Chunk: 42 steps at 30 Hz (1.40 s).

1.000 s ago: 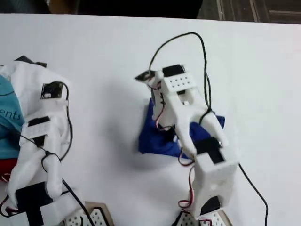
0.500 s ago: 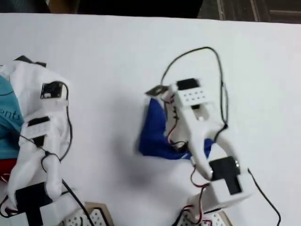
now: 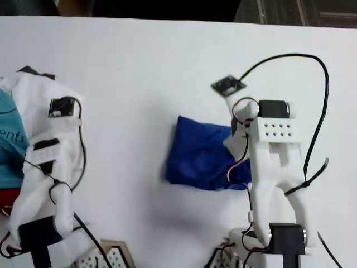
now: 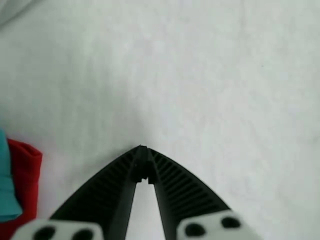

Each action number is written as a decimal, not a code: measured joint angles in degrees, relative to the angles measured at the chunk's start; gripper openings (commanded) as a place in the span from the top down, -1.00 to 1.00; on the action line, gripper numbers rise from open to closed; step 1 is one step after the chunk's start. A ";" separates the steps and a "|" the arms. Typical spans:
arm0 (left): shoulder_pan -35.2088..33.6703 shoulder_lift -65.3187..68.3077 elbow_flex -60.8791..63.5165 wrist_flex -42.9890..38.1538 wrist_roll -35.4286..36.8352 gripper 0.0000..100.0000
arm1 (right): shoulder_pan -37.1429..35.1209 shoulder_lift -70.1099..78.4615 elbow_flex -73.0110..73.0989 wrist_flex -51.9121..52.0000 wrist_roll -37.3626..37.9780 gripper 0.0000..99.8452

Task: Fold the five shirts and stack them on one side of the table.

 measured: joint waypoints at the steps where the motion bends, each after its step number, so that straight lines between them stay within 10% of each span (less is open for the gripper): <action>1: -0.09 0.00 0.00 0.00 0.00 0.95 | -0.35 0.00 0.00 -1.67 -0.62 0.96; 25: 0.00 0.00 0.00 -0.09 0.00 0.95 | -11.96 13.45 0.00 -15.74 -1.23 0.96; 42: 0.00 0.00 0.00 -0.09 0.00 0.95 | -6.59 16.44 1.23 6.42 3.96 0.96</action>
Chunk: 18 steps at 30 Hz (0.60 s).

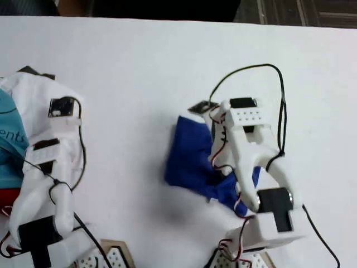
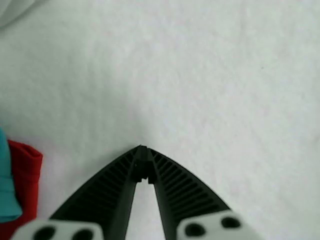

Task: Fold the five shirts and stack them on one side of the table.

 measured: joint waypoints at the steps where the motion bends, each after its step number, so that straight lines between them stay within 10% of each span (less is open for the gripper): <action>1: 0.00 0.00 0.00 0.00 0.00 0.95 | 0.09 -1.14 1.05 0.88 0.62 0.96; 18: 0.00 0.00 0.00 0.00 0.00 0.95 | 3.25 -25.23 16.62 -7.65 0.79 0.91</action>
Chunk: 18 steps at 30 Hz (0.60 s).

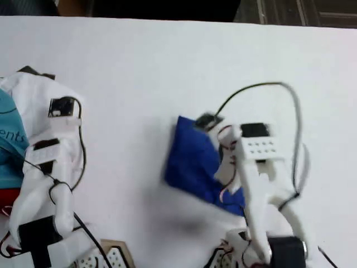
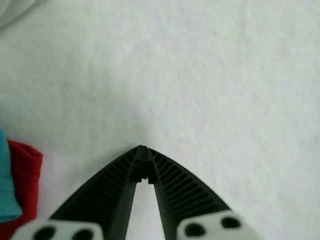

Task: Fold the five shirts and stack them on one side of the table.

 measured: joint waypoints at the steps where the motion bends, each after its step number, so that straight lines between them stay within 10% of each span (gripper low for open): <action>1: 0.00 0.00 0.00 0.00 0.00 0.95 | 2.02 -1.67 -1.05 -2.02 -2.11 0.82; 5: 0.00 0.00 0.00 0.00 0.00 0.95 | 10.64 -2.81 -5.19 -7.38 -10.55 0.36; 18: 0.00 0.00 0.00 0.00 0.00 0.95 | 13.98 21.98 -11.60 -17.32 -13.71 0.62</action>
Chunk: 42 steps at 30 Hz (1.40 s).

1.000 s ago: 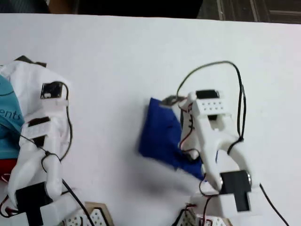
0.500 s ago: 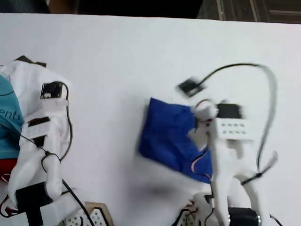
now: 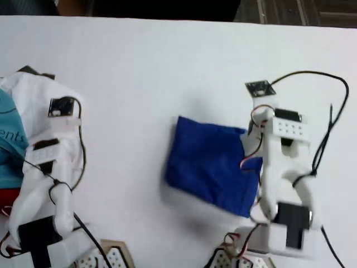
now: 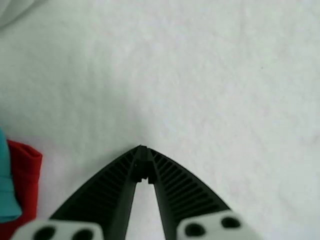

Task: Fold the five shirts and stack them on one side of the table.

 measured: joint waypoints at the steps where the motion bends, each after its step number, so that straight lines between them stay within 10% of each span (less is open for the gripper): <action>1: 0.00 0.00 0.00 0.00 0.00 0.95 | 0.18 1.93 -1.49 0.00 0.00 0.62; 42: 0.00 0.00 0.00 -0.18 0.00 0.95 | 3.52 21.80 -27.16 9.49 3.69 0.96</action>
